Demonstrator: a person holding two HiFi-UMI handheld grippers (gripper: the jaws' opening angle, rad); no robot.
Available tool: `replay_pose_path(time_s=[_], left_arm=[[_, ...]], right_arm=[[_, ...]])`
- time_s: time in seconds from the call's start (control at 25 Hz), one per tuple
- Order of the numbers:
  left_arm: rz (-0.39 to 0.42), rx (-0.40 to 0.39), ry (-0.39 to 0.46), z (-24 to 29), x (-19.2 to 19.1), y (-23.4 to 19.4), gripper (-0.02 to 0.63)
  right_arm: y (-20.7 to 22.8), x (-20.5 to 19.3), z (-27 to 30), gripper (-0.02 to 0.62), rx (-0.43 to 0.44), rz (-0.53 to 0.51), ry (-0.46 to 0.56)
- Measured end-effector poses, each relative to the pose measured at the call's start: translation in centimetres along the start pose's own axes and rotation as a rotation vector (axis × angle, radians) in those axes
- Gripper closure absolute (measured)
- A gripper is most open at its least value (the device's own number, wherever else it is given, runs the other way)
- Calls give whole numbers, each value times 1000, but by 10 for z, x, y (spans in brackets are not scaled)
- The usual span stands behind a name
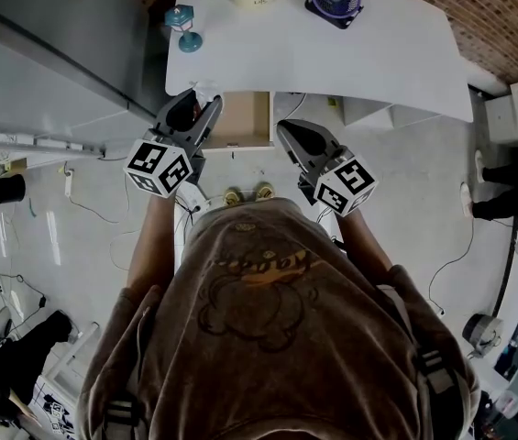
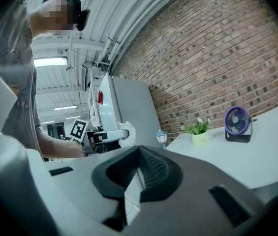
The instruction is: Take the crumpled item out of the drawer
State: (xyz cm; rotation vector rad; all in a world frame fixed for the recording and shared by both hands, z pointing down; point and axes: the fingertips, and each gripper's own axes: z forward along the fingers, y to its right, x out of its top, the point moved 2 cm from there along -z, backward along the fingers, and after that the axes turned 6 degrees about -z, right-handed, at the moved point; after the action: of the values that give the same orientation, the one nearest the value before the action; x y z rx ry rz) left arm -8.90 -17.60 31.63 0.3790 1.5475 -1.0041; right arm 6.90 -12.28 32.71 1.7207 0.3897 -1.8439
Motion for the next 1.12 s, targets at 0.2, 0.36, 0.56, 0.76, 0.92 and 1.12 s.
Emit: replay_pose_path(time_s=[0.2, 0.36, 0.56, 0.76, 0.92, 1.12], left_arm=[[1, 7, 10, -1, 4, -2, 426], [-1, 7, 9, 0, 3, -2, 426], [-7, 7, 8, 3, 2, -3, 426], [-15, 10, 9, 1, 3, -2, 426], [-24, 20, 11, 1, 2, -4, 426], [-28, 26, 7, 0, 0, -4, 426]], right_arm=[[3, 2, 3, 598, -8, -4, 1], [6, 1, 3, 598, -16, -5, 0], [11, 2, 4, 598, -22, -4, 0], [12, 3, 4, 598, -25, -9, -3], [13, 3, 3, 598, -25, -12, -8], [16, 2, 1, 598, -26, -11, -13]])
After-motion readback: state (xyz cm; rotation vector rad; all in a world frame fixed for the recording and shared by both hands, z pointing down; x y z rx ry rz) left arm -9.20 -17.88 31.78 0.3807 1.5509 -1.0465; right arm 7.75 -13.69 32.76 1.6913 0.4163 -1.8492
